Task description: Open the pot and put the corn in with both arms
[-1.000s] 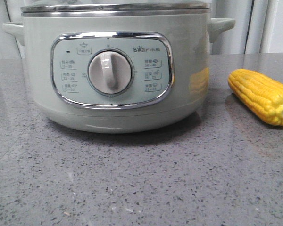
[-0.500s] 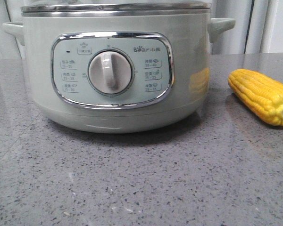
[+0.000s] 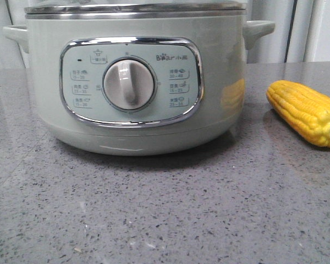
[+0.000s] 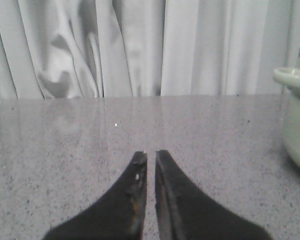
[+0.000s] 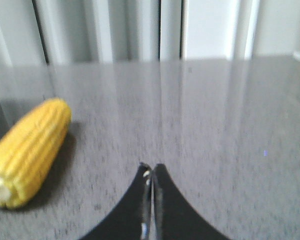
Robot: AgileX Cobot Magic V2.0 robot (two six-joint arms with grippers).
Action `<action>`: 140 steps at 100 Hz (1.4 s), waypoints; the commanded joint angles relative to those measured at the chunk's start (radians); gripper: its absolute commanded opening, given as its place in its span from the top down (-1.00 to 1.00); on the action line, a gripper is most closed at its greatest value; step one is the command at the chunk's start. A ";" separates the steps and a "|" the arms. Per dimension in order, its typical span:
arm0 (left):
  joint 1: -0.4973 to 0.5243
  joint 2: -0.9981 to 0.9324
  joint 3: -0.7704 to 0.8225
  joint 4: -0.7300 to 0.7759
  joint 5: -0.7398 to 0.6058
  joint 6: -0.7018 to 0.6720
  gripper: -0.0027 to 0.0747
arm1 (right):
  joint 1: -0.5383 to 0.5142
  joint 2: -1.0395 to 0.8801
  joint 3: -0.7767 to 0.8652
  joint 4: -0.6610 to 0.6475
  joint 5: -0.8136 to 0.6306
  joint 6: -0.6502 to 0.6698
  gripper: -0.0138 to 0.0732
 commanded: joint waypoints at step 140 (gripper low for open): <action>-0.110 0.451 -0.489 -0.137 -0.176 -0.007 -0.44 | -0.008 0.429 -0.416 0.052 0.318 0.004 0.83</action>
